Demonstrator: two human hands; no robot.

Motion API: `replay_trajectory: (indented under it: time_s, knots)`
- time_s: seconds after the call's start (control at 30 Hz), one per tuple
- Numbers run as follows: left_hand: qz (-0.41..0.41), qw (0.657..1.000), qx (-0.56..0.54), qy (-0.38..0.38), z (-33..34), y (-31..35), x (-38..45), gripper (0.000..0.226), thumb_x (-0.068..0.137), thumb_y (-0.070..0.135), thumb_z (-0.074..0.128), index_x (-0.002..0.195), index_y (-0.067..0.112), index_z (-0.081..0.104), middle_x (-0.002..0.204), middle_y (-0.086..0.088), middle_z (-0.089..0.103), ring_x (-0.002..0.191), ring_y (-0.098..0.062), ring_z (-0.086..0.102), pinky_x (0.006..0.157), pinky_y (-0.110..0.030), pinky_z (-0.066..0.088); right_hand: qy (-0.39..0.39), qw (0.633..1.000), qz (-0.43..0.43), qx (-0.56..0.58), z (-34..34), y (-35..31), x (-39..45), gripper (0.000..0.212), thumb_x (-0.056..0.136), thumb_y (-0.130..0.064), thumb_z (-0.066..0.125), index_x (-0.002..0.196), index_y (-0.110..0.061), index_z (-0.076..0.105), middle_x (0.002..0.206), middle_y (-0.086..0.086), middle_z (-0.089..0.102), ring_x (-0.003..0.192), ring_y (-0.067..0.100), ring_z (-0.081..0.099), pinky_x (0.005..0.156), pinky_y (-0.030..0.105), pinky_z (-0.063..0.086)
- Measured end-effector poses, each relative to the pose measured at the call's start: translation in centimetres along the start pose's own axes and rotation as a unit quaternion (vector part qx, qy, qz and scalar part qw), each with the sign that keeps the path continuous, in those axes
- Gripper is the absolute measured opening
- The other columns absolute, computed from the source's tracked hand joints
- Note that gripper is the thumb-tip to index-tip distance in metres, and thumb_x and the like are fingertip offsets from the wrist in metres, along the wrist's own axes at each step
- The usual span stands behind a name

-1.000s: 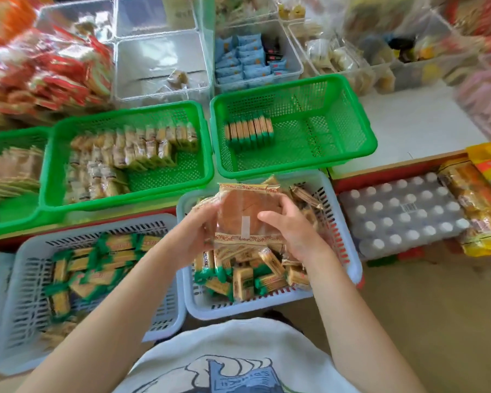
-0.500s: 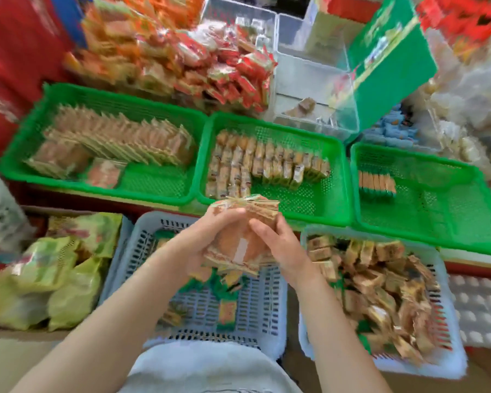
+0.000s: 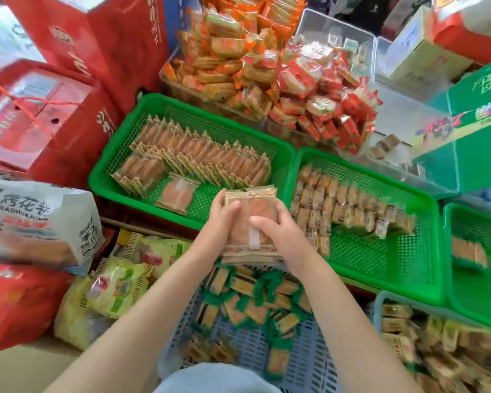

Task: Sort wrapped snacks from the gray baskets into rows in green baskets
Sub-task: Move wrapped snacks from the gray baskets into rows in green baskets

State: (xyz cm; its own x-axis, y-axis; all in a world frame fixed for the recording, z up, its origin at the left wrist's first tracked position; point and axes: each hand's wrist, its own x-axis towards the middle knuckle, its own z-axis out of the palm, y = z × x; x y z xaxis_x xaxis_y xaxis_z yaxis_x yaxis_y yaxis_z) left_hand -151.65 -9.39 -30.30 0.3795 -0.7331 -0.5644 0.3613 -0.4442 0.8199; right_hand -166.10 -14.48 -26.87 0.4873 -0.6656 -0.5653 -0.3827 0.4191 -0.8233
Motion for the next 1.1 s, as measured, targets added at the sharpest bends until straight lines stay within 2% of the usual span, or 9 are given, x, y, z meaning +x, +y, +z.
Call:
replay_trajectory:
  time_s: [0.2,0.33,0.47,0.57,0.67,0.77,0.83,1.0,1.1]
  knots:
    - [0.107,0.934,0.332,0.079,-9.7,-0.4,3.9,0.037,0.105,0.036,0.046,0.136,0.019,0.058,0.132,0.003,0.059,0.119,-0.014,0.054,0.094,-0.030,0.042,0.085,0.995,0.029,0.040,1.8,-0.6,8.1,0.054,0.094,-0.031,0.065,0.141,-0.031,0.038,0.123,-0.005,0.059,0.108,0.015,0.059,0.084,0.032,0.046]
    - [0.032,0.934,0.356,0.030,-11.3,0.2,7.2,0.043,0.105,0.043,0.042,0.137,0.018,0.058,0.129,0.000,0.064,0.109,-0.017,0.058,0.092,-0.034,0.046,0.053,0.988,0.142,0.014,4.1,1.0,12.0,0.104,0.066,-0.056,0.080,0.152,-0.038,0.024,0.147,-0.004,0.049,0.127,0.024,0.053,0.110,0.051,0.040]
    - [0.129,0.859,0.489,0.078,-12.6,0.2,7.9,0.035,0.104,0.042,0.043,0.112,0.018,0.067,0.093,0.001,0.069,0.077,-0.019,0.059,0.074,-0.038,0.052,0.127,0.975,0.182,0.010,5.7,2.7,14.1,0.114,0.081,-0.050,0.079,0.160,-0.027,-0.001,0.164,0.006,0.023,0.146,0.032,0.032,0.117,0.050,0.029]
    - [0.164,0.780,0.590,0.128,-14.3,-2.3,8.0,0.051,0.100,0.050,0.032,0.098,0.019,0.072,0.076,0.008,0.066,0.072,-0.015,0.059,0.099,-0.043,0.042,0.175,0.966,0.183,-0.057,6.5,3.6,15.2,0.110,0.089,-0.043,0.073,0.159,-0.018,-0.008,0.166,0.009,0.015,0.147,0.033,0.030,0.113,0.046,0.033]
    - [0.193,0.734,0.634,0.147,-15.3,-5.3,7.2,0.055,0.097,0.050,0.030,0.096,0.018,0.074,0.094,0.002,0.072,0.096,-0.021,0.063,0.112,-0.047,0.028,0.203,0.953,0.181,-0.132,7.7,3.6,16.0,0.113,0.088,-0.046,0.073,0.158,-0.013,-0.009,0.165,0.013,0.016,0.144,0.034,0.035,0.104,0.042,0.042]
    - [0.220,0.753,0.604,0.140,-15.7,-6.0,6.8,0.052,0.096,0.054,0.037,0.108,0.019,0.074,0.112,-0.002,0.069,0.112,-0.025,0.058,0.113,-0.047,0.024,0.205,0.940,0.206,-0.181,8.2,3.3,16.2,0.116,0.086,-0.053,0.073,0.158,-0.010,-0.007,0.163,0.017,0.013,0.138,0.037,0.041,0.086,0.036,0.042]
    - [0.227,0.764,0.589,0.135,-15.8,-5.7,6.9,0.056,0.094,0.062,0.037,0.112,0.022,0.072,0.117,0.000,0.067,0.116,-0.024,0.055,0.110,-0.043,0.024,0.206,0.932,0.219,-0.202,8.3,3.0,15.9,0.116,0.083,-0.057,0.073,0.158,-0.010,-0.002,0.162,0.020,0.011,0.139,0.040,0.037,0.095,0.041,0.044]
    - [0.201,0.767,0.589,0.156,-16.7,-5.7,6.7,0.081,0.082,0.082,0.038,0.128,0.020,0.063,0.141,-0.006,0.053,0.140,-0.026,0.037,0.121,-0.040,0.005,0.338,0.869,-0.007,-0.361,9.0,2.0,13.1,0.065,0.087,-0.044,0.071,0.136,-0.011,0.043,0.135,0.009,0.043,0.127,0.027,0.041,0.101,0.042,0.037]
    - [0.171,0.773,0.578,0.200,-17.3,-5.6,6.2,0.100,0.074,0.089,0.037,0.143,0.017,0.047,0.160,-0.010,0.030,0.152,-0.027,0.014,0.122,-0.038,-0.010,0.240,0.935,-0.089,-0.244,10.1,-0.3,13.2,0.016,0.094,-0.021,0.061,0.109,-0.017,0.059,0.106,-0.005,0.060,0.095,0.011,0.057,0.080,0.028,0.045]
